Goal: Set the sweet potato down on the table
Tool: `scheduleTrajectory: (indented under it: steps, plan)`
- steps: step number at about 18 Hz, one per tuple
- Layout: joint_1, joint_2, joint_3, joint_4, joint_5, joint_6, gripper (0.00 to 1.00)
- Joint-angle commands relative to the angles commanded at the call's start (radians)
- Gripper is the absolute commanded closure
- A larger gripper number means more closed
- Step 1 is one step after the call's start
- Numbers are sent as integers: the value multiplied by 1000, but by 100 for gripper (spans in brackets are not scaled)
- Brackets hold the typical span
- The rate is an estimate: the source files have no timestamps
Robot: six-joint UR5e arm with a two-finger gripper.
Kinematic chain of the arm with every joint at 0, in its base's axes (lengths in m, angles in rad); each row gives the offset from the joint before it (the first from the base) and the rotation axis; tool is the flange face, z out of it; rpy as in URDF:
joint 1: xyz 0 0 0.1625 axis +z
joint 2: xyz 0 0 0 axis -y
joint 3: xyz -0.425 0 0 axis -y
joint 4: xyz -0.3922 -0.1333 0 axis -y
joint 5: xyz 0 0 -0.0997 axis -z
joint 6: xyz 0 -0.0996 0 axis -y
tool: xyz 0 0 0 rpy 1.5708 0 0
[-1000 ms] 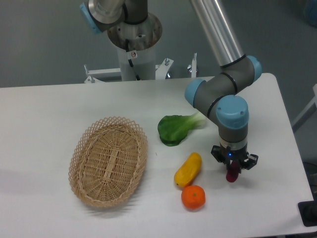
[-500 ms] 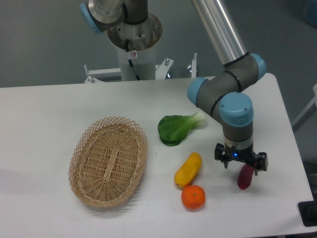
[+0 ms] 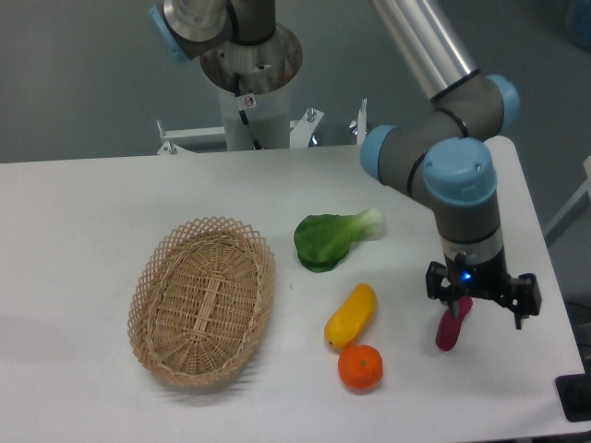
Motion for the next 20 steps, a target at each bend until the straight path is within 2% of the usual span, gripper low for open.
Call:
scheduleTrajectory:
  steps: [5,10,14,20]
  plan:
    - [83,75,44,-216,-5,195,0]
    - [173,98,84,-362,-72,399,0]
    - [256,106,80,-390,-185,507,0]
    - [276,112,75,-387,-192,514,0]
